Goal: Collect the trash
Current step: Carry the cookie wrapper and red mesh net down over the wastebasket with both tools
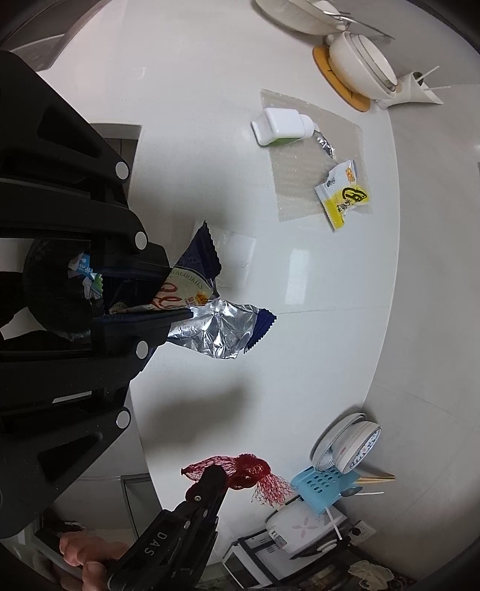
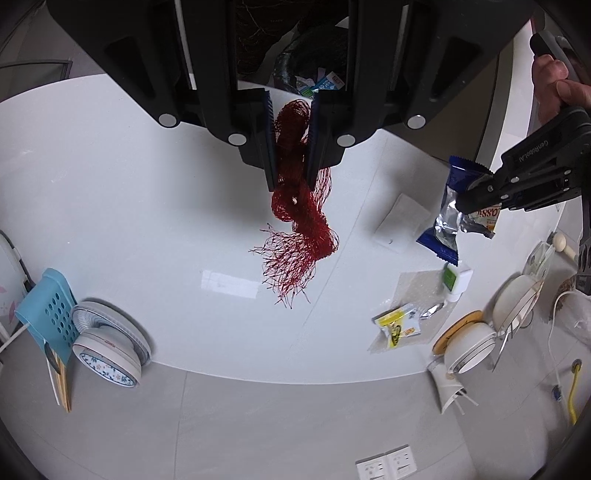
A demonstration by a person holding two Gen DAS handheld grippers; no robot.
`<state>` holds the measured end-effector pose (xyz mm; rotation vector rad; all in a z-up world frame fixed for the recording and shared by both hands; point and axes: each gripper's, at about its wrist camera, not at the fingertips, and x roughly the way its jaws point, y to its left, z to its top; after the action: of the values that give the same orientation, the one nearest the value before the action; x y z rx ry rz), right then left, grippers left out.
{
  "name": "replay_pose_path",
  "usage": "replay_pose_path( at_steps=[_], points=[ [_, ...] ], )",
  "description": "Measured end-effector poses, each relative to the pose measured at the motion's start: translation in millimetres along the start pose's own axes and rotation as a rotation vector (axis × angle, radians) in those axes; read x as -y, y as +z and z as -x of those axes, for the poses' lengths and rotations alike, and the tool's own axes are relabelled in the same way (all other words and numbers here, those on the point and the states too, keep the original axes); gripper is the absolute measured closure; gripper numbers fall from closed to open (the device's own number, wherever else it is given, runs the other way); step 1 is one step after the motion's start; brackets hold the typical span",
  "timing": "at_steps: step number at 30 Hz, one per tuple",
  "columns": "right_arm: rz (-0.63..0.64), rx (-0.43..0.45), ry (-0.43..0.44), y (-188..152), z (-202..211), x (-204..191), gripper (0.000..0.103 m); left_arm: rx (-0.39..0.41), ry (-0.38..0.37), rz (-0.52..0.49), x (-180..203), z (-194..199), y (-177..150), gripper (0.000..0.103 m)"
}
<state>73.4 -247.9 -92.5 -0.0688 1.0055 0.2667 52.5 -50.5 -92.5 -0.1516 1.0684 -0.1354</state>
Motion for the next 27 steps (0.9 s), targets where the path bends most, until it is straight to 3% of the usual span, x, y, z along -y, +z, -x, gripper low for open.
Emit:
replay_pose_path(
  at_steps=[13,22,27],
  points=[
    [0.020,-0.001,0.030,-39.7,2.9,-25.5,0.089,-0.016,-0.001,0.007,-13.0,11.1,-55.2,0.089],
    [0.042,0.019,0.109,-80.7,6.6,-41.9,0.089,-0.033,0.025,0.037,-32.3,10.3,-110.5,0.089],
    [0.117,0.021,0.130,-107.0,-3.0,-56.5,0.089,-0.042,0.037,0.046,-42.8,-3.3,-138.7,0.089]
  ],
)
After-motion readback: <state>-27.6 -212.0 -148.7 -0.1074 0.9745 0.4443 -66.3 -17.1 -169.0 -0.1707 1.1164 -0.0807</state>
